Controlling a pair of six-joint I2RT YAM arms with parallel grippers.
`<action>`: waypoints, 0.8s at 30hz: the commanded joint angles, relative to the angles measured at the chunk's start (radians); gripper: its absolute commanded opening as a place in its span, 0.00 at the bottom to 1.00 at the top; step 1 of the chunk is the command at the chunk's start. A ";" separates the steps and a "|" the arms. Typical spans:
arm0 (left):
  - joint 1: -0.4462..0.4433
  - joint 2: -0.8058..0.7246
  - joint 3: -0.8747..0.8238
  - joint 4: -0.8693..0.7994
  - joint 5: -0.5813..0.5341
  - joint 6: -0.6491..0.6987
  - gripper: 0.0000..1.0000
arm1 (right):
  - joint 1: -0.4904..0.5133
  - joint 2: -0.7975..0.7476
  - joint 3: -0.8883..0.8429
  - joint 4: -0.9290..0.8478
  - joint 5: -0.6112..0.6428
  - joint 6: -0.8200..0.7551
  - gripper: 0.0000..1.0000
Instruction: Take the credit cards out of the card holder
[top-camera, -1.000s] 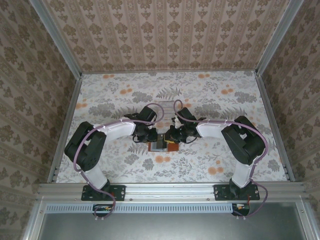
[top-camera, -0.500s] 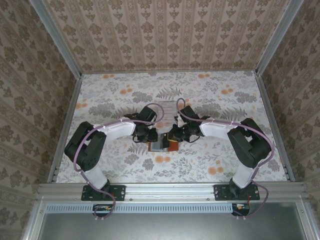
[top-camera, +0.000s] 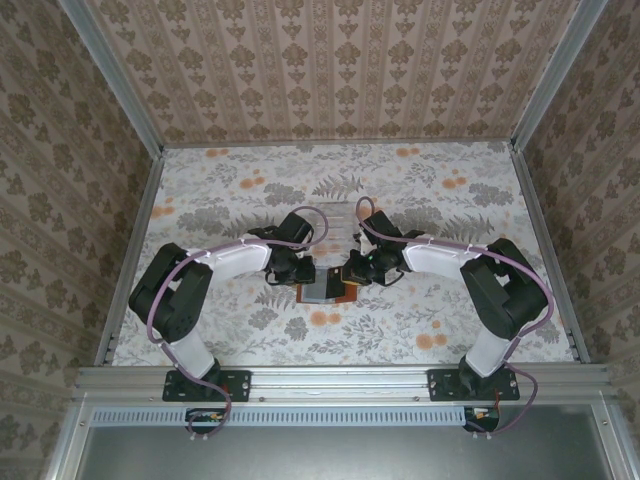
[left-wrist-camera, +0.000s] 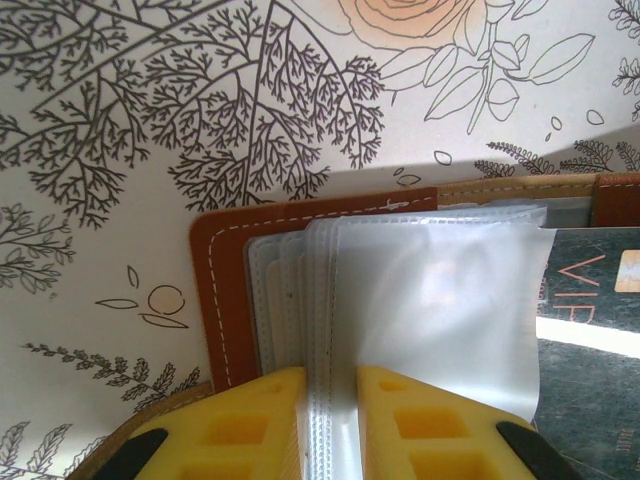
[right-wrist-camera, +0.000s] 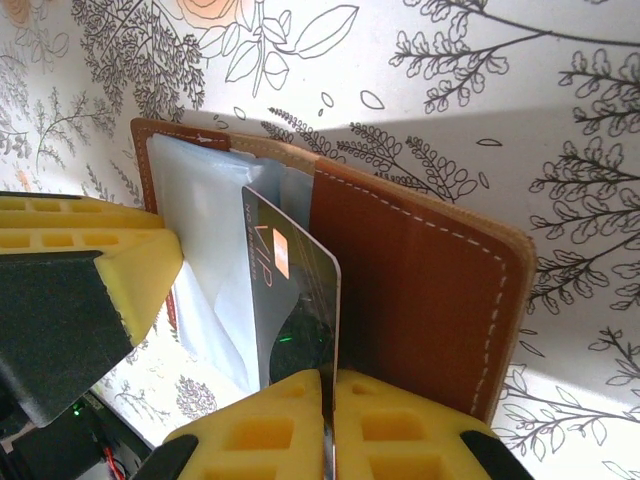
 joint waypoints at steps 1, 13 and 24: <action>-0.005 0.028 -0.015 -0.062 -0.034 0.020 0.21 | -0.004 -0.030 -0.026 -0.059 0.061 0.001 0.11; -0.005 0.022 -0.015 -0.057 -0.027 0.019 0.21 | -0.003 -0.021 -0.038 0.013 0.015 0.048 0.12; -0.006 0.007 -0.028 -0.034 -0.005 0.008 0.22 | 0.017 0.009 -0.025 0.063 -0.042 0.084 0.17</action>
